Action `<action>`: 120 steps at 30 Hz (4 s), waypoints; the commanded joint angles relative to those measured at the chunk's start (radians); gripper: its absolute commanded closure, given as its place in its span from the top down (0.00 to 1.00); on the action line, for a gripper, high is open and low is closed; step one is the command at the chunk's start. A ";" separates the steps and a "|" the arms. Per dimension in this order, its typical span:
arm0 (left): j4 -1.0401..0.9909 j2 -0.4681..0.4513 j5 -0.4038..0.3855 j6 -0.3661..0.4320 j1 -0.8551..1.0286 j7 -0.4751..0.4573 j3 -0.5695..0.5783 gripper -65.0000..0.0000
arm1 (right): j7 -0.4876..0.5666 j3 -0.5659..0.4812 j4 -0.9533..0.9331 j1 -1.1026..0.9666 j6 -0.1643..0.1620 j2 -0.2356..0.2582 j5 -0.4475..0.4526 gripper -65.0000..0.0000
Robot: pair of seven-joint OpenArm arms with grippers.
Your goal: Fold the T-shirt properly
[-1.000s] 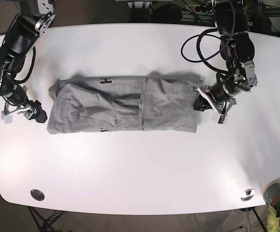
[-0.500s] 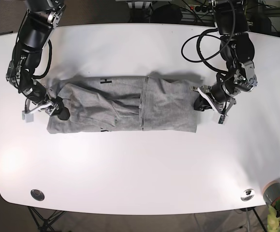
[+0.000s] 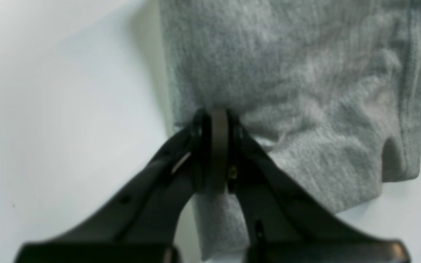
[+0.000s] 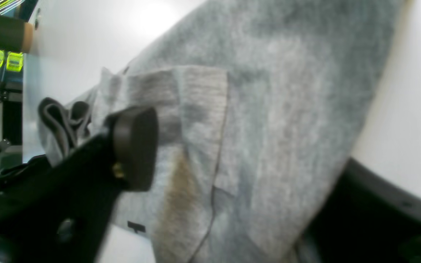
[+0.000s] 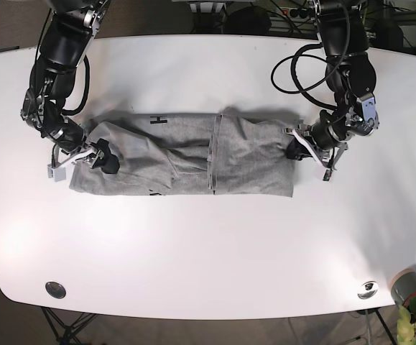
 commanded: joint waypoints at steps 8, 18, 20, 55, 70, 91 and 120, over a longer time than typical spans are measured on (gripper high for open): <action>0.015 -0.003 -0.016 -0.004 -0.017 -0.013 0.003 0.02 | -0.003 0.001 0.069 0.017 0.002 0.013 -0.109 0.06; 0.008 0.045 -0.014 -0.004 -0.022 -0.012 0.008 0.02 | -0.044 0.001 0.412 -0.037 0.000 0.008 -0.193 0.03; 0.008 0.063 -0.014 -0.004 -0.034 -0.012 0.028 0.02 | -0.060 0.000 0.468 -0.054 0.000 0.005 -0.210 0.03; 0.008 0.147 -0.019 0.079 -0.039 -0.012 0.196 0.02 | 0.066 -0.611 0.662 -0.074 0.008 -0.251 -0.483 0.04; 0.012 0.147 -0.022 0.076 -0.039 -0.012 0.192 0.02 | 0.158 -0.643 0.563 -0.057 0.002 -0.253 -0.660 0.62; 0.206 0.009 -0.280 0.073 -0.016 -0.009 0.144 0.02 | 0.152 -0.559 0.738 -0.181 0.010 -0.251 -0.657 0.73; 0.164 -0.230 -0.357 -0.030 0.073 -0.012 -0.078 0.01 | 0.152 -0.775 0.639 -0.253 0.002 -0.247 -0.439 0.73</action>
